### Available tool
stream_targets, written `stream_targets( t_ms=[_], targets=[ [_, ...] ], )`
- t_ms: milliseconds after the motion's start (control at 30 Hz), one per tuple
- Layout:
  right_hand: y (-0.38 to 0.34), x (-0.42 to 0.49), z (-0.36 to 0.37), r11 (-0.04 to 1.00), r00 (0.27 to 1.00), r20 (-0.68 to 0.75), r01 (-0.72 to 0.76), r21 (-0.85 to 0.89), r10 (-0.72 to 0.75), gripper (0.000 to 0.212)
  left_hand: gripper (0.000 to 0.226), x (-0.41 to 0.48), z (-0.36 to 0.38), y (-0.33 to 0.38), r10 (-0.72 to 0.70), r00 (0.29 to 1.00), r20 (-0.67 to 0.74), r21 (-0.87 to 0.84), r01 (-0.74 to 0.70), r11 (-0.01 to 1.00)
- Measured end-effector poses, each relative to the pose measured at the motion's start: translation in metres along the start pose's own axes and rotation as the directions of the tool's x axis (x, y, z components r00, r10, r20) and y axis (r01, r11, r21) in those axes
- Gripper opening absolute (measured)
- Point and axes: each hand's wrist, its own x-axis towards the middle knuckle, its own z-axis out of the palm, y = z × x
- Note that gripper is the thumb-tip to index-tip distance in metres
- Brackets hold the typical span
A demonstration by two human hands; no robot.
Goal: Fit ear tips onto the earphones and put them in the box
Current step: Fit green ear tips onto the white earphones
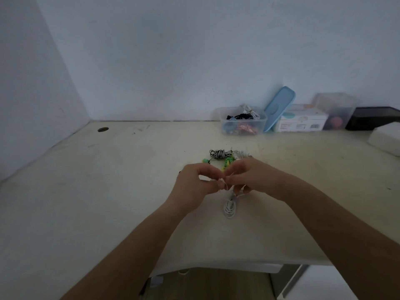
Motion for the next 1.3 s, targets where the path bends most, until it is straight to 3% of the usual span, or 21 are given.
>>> stream_targets(
  t_ms=[267, 400, 667, 800, 900, 1033, 1167, 1300],
  targets=[
    [0.006, 0.003, 0.001, 0.996, 0.996, -0.022, 0.085, -0.02, -0.085, 0.013, 0.012, 0.003, 0.001, -0.001, -0.039, 0.999, -0.016, -0.097, 0.037, 0.995],
    [0.007, 0.005, 0.004, 0.989, 0.99, -0.094, 0.117, 0.087, -0.108, 0.007, 0.023, 0.005, -0.002, -0.004, -0.099, 0.991, -0.091, -0.144, 0.085, 0.986],
    [0.007, 0.015, 0.012, 0.966, 0.951, -0.261, 0.209, 0.153, -0.164, 0.005, 0.016, 0.008, 0.001, -0.016, -0.109, 0.983, -0.147, -0.061, 0.101, 0.993],
    [0.005, 0.021, 0.01, 0.896, 0.937, -0.327, 0.247, 0.369, -0.123, 0.003, 0.011, 0.009, -0.003, -0.018, -0.125, 0.986, -0.107, 0.116, 0.138, 0.984],
    [0.001, 0.027, 0.008, 0.811, 0.948, -0.308, 0.246, 0.531, -0.086, 0.008, 0.013, 0.01, -0.007, -0.019, -0.137, 0.99, -0.038, 0.182, 0.141, 0.973],
    [-0.004, 0.038, 0.003, 0.796, 0.966, -0.242, 0.214, 0.566, -0.088, 0.018, 0.014, 0.016, -0.023, -0.014, -0.114, 0.992, -0.046, 0.191, 0.12, 0.974],
    [-0.009, 0.049, -0.001, 0.827, 0.989, -0.119, 0.138, 0.545, -0.087, 0.017, 0.017, 0.031, -0.06, -0.011, -0.059, 0.974, -0.218, 0.142, 0.091, 0.986],
    [-0.014, 0.063, -0.001, 0.863, 0.996, -0.075, 0.085, 0.498, -0.054, 0.011, 0.019, 0.055, -0.091, -0.024, -0.057, 0.936, -0.349, 0.225, 0.143, 0.964]
  ],
)
